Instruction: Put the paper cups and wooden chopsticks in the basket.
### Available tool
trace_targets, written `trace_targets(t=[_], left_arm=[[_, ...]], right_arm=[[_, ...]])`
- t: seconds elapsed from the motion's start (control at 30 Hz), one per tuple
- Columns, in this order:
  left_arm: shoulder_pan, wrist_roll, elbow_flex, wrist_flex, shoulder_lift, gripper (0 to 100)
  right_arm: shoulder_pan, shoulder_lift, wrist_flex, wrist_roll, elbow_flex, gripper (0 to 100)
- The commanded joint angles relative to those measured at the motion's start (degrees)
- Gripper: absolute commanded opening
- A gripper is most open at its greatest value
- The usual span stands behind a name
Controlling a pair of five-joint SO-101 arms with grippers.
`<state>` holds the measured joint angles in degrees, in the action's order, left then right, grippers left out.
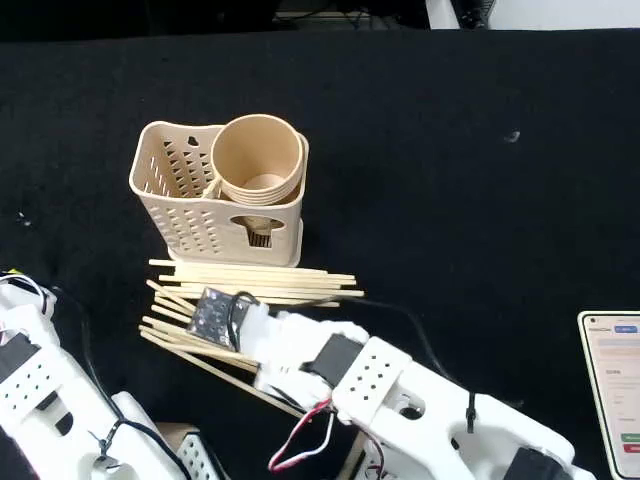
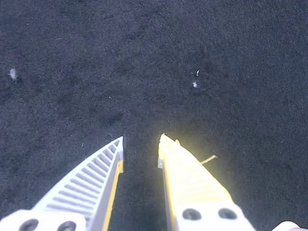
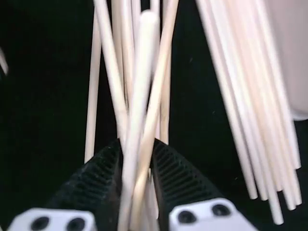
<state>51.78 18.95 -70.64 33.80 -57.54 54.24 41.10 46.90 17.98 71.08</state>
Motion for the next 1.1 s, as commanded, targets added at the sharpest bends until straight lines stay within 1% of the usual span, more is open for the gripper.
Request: trace_targets(t=[0.0, 0.03, 0.07, 0.23, 0.47, 0.57, 0.7, 0.87, 1.0, 1.07], left_arm=[[0.0, 0.2, 1.3, -1.0, -0.9, 13], [0.0, 0.2, 1.3, -1.0, -0.9, 13], [0.0, 0.2, 1.3, -1.0, -0.9, 13], [0.0, 0.2, 1.3, -1.0, -0.9, 13], [0.0, 0.2, 1.2, -1.0, -0.9, 13], [0.0, 0.2, 1.2, -1.0, -0.9, 13], [0.0, 0.2, 1.2, -1.0, -0.9, 13], [0.0, 0.2, 1.2, -1.0, -0.9, 13], [0.0, 0.2, 1.2, -1.0, -0.9, 13], [0.0, 0.2, 1.3, -1.0, -0.9, 13]], right_arm=[[-0.7, 2.0, 0.5, 0.4, 1.1, 17.2], [-0.7, 2.0, 0.5, 0.4, 1.3, 20.3], [-0.7, 2.0, 0.4, 0.4, 1.3, 21.1], [-0.7, 1.9, -3.1, 0.4, 1.8, 12.3], [-0.7, 1.9, -6.3, 0.4, 1.3, 11.7], [-0.7, 1.9, -6.0, 0.4, -0.3, 10.9], [-0.1, 1.9, -5.8, 0.4, -1.7, 0.8], [5.8, 1.9, -5.7, 0.0, -1.6, 3.8], [6.2, 0.2, -4.0, 0.0, -1.6, 17.8], [5.5, -2.9, -4.3, 0.3, -1.9, 20.7]])
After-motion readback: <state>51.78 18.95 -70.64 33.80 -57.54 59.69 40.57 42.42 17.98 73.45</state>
